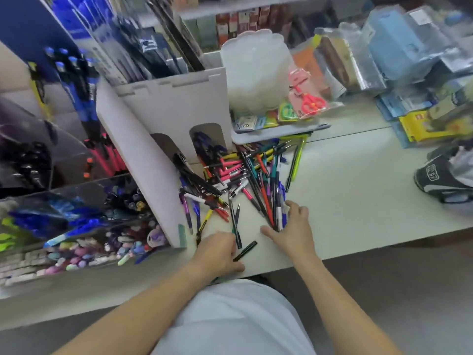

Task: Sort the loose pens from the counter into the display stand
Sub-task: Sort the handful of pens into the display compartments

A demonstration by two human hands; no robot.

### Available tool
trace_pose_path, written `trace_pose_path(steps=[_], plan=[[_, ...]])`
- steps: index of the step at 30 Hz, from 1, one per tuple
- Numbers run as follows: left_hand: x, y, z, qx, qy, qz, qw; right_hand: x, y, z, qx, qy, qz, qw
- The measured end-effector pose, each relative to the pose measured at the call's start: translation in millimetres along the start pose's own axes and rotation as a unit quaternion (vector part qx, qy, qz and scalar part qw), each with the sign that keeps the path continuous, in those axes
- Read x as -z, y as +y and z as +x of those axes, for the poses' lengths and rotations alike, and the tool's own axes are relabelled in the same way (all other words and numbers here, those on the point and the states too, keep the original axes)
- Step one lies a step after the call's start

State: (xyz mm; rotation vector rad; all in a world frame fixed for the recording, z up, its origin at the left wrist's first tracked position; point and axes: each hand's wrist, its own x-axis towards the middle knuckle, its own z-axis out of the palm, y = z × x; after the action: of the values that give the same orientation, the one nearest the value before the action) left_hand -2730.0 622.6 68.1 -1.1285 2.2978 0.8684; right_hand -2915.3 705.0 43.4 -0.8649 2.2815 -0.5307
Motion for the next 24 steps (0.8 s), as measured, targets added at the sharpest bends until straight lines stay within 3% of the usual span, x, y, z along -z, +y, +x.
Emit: trace_pose_path(steps=[6, 14, 20, 24], plan=[[-10.2, -5.4, 13.1, 0.022, 0.021, -0.042, 0.999, 12.3, 3.0, 26.8, 0.011, 0.017, 0.004, 1.000], [0.9, -19.8, 18.5, 0.074, 0.100, -0.139, 0.982, 18.3, 6.3, 41.1, 0.030, -0.020, -0.001, 0.999], [0.5, -0.5, 25.1, 0.122, 0.105, -0.039, 0.986, 13.7, -11.6, 43.8, 0.025, -0.048, -0.027, 0.998], [0.7, 0.7, 31.9, 0.126, 0.105, -0.034, 0.986, 11.2, -20.0, 46.4, -0.021, -0.088, 0.007, 0.996]])
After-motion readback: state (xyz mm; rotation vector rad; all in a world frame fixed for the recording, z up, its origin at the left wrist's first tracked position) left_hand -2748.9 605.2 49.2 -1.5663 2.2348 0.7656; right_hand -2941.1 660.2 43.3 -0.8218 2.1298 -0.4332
